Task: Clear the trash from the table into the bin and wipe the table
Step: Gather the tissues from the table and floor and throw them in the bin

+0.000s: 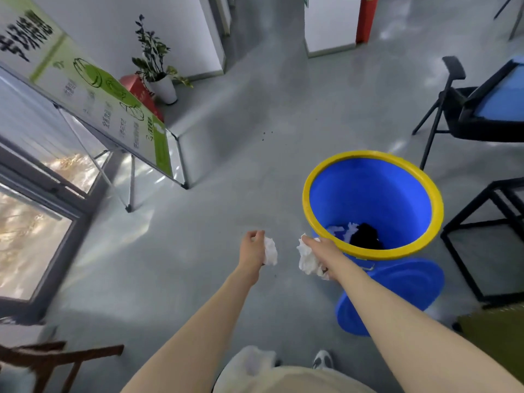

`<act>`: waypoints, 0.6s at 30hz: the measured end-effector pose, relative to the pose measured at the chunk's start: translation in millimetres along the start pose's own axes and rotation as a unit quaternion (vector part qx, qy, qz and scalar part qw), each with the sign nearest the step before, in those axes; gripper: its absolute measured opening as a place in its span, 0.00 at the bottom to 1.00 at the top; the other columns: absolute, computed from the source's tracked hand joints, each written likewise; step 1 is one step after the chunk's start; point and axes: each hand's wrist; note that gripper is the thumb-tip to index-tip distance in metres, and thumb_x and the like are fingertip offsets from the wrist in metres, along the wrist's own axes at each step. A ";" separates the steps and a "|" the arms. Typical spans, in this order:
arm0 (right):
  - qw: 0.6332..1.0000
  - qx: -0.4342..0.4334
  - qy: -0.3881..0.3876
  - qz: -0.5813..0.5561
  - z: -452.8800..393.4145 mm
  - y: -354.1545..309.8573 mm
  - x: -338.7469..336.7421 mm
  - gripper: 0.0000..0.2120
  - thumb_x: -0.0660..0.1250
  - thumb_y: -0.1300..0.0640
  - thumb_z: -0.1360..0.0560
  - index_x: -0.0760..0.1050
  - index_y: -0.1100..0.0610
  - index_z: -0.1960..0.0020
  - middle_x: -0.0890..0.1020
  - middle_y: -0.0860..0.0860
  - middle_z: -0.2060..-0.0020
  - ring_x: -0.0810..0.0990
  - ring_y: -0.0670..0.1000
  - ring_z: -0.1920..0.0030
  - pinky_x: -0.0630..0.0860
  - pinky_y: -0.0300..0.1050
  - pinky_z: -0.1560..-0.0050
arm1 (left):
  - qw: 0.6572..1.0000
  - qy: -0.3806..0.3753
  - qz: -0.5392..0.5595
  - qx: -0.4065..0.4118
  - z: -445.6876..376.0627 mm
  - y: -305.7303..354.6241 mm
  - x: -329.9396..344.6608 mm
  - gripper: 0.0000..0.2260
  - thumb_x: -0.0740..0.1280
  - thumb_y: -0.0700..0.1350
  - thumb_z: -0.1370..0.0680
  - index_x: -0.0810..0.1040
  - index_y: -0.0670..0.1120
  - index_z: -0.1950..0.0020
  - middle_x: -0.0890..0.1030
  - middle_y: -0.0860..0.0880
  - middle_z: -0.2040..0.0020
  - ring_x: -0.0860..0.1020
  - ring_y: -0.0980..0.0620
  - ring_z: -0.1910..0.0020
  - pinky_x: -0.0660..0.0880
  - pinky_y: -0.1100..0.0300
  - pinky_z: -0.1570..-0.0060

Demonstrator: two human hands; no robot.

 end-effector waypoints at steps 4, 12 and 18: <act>0.999 -0.011 0.030 -0.010 -32.8 -24.6 -22.4 0.14 0.66 0.42 0.23 0.75 0.54 0.54 0.76 0.55 0.61 0.74 0.54 0.61 0.67 0.44 0.60 | 1.000 -0.023 -0.006 0.008 -34.6 28.8 32.8 0.09 0.60 0.47 0.18 0.73 0.46 0.40 0.77 0.51 0.56 0.77 0.54 0.64 0.73 0.64 0.74; 0.990 0.044 0.100 -0.087 -94.3 -51.4 -60.7 0.18 0.65 0.43 0.22 0.76 0.56 0.41 0.80 0.55 0.53 0.78 0.57 0.54 0.71 0.45 0.56 | 0.991 -0.113 -0.072 0.015 -122.2 75.3 102.5 0.07 0.62 0.50 0.18 0.74 0.49 0.43 0.78 0.49 0.55 0.76 0.52 0.65 0.72 0.62 0.72; 0.968 0.095 0.173 -0.157 -134.0 -73.9 -68.4 0.16 0.64 0.44 0.20 0.74 0.56 0.42 0.78 0.56 0.51 0.76 0.57 0.54 0.70 0.46 0.60 | 0.963 -0.238 -0.128 -0.006 -193.4 103.6 143.3 0.10 0.63 0.51 0.19 0.75 0.47 0.42 0.80 0.46 0.52 0.77 0.50 0.63 0.73 0.63 0.72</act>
Point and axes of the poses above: each hand's wrist, its own z-axis away from the middle knuckle, its own x-axis out of the palm, y = z × x
